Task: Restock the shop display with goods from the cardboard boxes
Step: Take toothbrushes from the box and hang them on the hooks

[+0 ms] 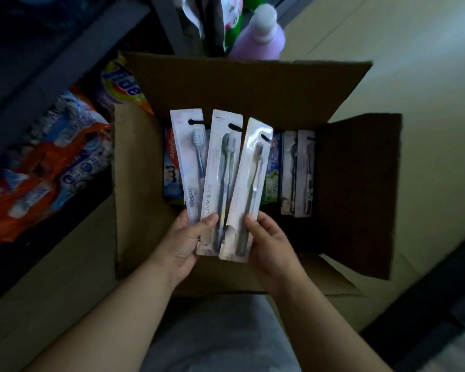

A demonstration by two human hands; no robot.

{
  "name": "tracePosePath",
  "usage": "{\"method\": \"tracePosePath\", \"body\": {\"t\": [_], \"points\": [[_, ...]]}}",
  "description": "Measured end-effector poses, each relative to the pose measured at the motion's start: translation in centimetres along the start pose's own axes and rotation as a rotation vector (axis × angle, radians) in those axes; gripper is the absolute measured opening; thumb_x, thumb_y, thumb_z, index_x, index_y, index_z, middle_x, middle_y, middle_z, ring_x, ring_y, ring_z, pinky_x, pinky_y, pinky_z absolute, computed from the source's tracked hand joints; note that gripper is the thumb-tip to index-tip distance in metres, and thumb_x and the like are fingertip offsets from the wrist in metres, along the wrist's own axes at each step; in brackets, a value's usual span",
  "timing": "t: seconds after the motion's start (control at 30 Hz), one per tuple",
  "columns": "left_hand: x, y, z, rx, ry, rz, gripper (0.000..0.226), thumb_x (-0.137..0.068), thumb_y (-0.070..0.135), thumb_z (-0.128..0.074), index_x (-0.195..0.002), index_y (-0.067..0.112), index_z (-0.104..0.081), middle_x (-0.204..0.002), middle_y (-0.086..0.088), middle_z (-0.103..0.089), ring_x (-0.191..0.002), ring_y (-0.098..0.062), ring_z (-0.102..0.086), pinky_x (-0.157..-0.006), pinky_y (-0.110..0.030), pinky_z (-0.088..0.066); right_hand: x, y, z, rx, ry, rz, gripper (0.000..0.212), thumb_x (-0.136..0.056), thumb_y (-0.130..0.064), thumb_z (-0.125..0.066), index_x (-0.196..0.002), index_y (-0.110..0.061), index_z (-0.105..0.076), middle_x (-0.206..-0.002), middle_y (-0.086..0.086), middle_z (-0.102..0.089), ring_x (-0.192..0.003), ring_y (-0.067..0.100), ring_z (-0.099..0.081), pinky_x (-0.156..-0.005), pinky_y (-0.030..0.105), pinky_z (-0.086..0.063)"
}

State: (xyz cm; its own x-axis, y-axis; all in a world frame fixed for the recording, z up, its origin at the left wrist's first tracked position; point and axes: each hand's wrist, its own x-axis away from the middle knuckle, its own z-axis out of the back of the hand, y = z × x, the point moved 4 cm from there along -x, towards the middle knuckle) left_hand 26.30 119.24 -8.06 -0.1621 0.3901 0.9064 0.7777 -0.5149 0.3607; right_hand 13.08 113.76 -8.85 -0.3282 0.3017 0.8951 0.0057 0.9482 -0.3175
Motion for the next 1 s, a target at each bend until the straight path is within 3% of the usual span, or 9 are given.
{"method": "tracePosePath", "body": {"t": [0.07,0.2,0.37,0.47,0.73,1.0], "points": [[1.9,0.1,-0.2,-0.006,-0.014,0.005,0.039,-0.076,0.008,-0.063,-0.114,0.020,-0.063,-0.103,-0.006,-0.073,-0.092,-0.021,-0.070,-0.074,-0.040,-0.058,1.7,-0.3,-0.8,-0.019,-0.014,0.012,0.034,-0.079,-0.024,-0.065,-0.110,-0.009,-0.061,-0.104,0.017,-0.071,-0.089,0.029,-0.070,-0.076,0.046,-0.057],[5.1,0.4,-0.3,0.020,-0.046,0.007,0.037,-0.071,0.004,-0.064,-0.105,0.019,-0.066,-0.097,-0.006,-0.075,-0.086,-0.020,-0.072,-0.075,-0.038,-0.059,4.9,-1.7,-1.5,0.003,-0.048,0.030,0.024,-0.079,-0.019,-0.065,-0.099,-0.009,-0.057,-0.097,0.017,-0.070,-0.085,0.032,-0.068,-0.080,0.055,-0.055],[7.5,1.2,-1.4,0.037,-0.107,-0.015,0.046,-0.069,-0.003,-0.070,-0.111,0.014,-0.065,-0.103,-0.010,-0.073,-0.093,-0.022,-0.071,-0.084,-0.041,-0.056,8.0,-3.6,-1.7,0.024,-0.104,0.043,0.026,-0.080,-0.020,-0.062,-0.103,-0.011,-0.054,-0.092,0.011,-0.071,-0.081,0.027,-0.070,-0.070,0.046,-0.060],[8.3,1.7,-2.1,0.049,-0.143,0.006,0.055,-0.067,0.000,-0.061,-0.121,0.014,-0.061,-0.115,-0.014,-0.068,-0.106,-0.029,-0.065,-0.092,-0.047,-0.052,9.4,-4.8,-1.8,0.012,-0.122,0.063,0.028,-0.081,-0.020,-0.061,-0.107,-0.011,-0.054,-0.095,0.011,-0.071,-0.082,0.026,-0.070,-0.066,0.042,-0.059],[10.2,4.8,-3.5,-0.100,-0.258,-0.033,0.056,-0.078,-0.003,-0.061,-0.132,0.007,-0.052,-0.121,-0.015,-0.065,-0.113,-0.027,-0.062,-0.093,-0.042,-0.052,11.6,-7.4,-2.7,-0.026,-0.220,0.156,0.034,-0.074,-0.023,-0.068,-0.106,-0.015,-0.059,-0.109,0.013,-0.069,-0.098,0.030,-0.068,-0.080,0.052,-0.055],[10.6,7.7,-4.5,-0.220,-0.215,-0.127,0.051,-0.083,-0.006,-0.062,-0.132,0.008,-0.053,-0.123,-0.013,-0.065,-0.114,-0.025,-0.062,-0.098,-0.049,-0.048,13.1,-10.4,-4.8,-0.040,-0.262,0.261,0.025,-0.084,-0.017,-0.055,-0.110,-0.017,-0.057,-0.106,0.006,-0.071,-0.097,0.025,-0.068,-0.083,0.050,-0.056]]}}
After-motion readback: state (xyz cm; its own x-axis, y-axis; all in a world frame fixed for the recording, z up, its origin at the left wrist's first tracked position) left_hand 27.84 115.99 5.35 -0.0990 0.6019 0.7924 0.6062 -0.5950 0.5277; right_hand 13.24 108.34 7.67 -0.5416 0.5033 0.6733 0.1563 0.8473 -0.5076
